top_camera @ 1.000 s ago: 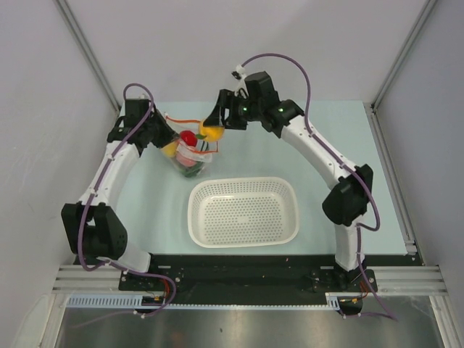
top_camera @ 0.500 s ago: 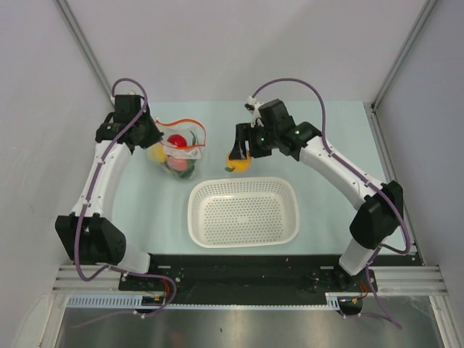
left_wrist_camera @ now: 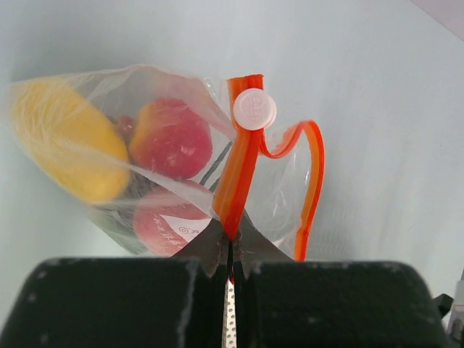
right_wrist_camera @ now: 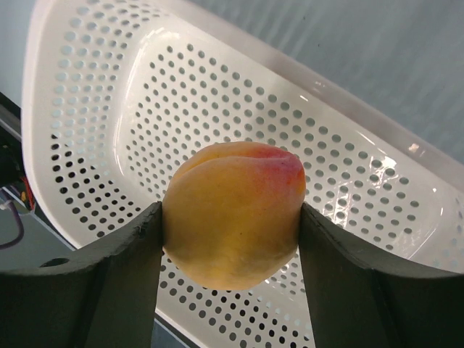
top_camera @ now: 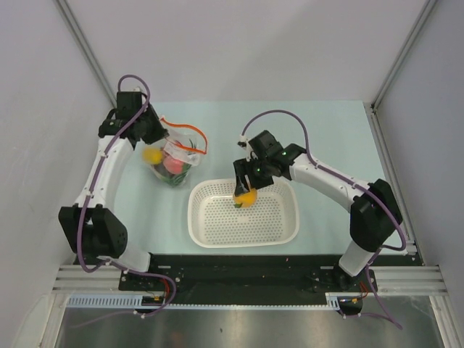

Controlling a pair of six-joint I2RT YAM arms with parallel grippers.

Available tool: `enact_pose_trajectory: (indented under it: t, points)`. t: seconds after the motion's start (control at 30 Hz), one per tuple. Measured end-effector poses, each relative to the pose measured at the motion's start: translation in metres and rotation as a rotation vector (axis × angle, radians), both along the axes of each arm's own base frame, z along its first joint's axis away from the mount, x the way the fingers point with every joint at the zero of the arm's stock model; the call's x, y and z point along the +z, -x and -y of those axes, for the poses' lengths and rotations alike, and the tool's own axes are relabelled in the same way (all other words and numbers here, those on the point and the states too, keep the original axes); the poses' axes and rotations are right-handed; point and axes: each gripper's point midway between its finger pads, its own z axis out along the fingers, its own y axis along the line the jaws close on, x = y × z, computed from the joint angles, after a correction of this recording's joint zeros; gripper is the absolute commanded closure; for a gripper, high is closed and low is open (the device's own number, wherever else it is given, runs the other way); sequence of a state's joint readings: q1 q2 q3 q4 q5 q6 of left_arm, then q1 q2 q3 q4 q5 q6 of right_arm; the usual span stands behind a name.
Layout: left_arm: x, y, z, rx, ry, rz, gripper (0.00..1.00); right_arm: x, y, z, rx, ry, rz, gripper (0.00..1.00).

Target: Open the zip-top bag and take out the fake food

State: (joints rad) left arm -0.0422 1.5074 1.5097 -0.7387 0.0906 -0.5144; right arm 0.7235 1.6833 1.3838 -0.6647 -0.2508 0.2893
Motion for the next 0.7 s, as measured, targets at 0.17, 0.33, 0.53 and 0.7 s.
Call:
enact_pose_trajectory:
  t: [0.17,0.33,0.53,0.7]
  points:
    - [-0.007,-0.009,0.005,-0.022,0.019,-0.010,1.00,-0.026,0.016,0.007,-0.002,0.043,-0.048,0.56]
    - [-0.011,-0.023,0.011,-0.043,0.038,-0.012,1.00,-0.049,0.027,0.015,-0.045,0.092,-0.082,0.43]
    - [-0.024,-0.039,0.023,-0.078,0.081,-0.028,1.00,-0.045,0.016,0.016,-0.102,0.099,-0.031,0.24]
    - [-0.022,-0.044,0.036,-0.103,0.113,-0.007,1.00,-0.029,0.013,0.018,-0.133,0.078,0.006,0.15]
